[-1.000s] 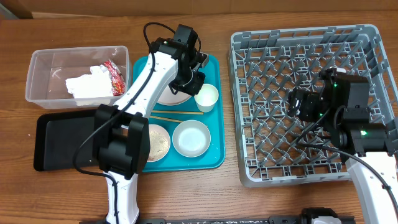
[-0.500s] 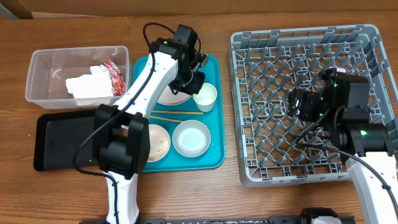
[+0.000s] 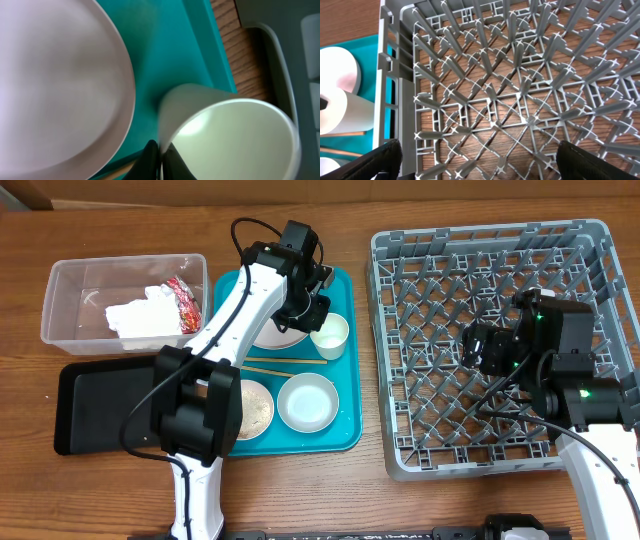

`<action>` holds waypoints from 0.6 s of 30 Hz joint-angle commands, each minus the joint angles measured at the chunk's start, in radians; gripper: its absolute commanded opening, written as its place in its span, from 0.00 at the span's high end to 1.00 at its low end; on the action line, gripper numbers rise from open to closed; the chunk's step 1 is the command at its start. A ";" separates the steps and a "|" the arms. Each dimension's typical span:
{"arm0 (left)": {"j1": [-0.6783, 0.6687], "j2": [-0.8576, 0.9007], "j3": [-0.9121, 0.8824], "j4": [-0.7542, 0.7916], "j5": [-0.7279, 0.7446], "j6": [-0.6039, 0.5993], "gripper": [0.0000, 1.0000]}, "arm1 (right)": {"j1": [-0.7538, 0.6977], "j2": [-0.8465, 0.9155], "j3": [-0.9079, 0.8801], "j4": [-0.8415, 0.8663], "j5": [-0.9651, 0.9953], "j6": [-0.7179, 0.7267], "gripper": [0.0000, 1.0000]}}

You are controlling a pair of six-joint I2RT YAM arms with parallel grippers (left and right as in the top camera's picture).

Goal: Sort waste into correct bins and load items into the dishwasher
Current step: 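Grasp the white paper cup with the left gripper, then lift the cup and hand it to the right gripper over the rack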

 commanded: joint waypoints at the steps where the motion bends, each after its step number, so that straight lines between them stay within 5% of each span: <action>1: -0.004 0.021 -0.010 0.002 0.032 -0.007 0.96 | -0.003 -0.003 0.024 0.004 -0.029 0.000 0.00; 6: 0.040 0.012 0.047 -0.068 0.175 0.011 0.96 | -0.003 -0.003 0.024 0.072 -0.195 0.009 0.06; 10: 0.154 0.011 0.188 -0.234 0.466 0.106 0.96 | -0.002 0.016 0.024 0.246 -0.428 0.181 0.14; 18: 0.346 0.011 0.284 -0.484 0.962 0.333 0.96 | 0.036 0.184 0.024 0.612 -0.857 0.315 0.15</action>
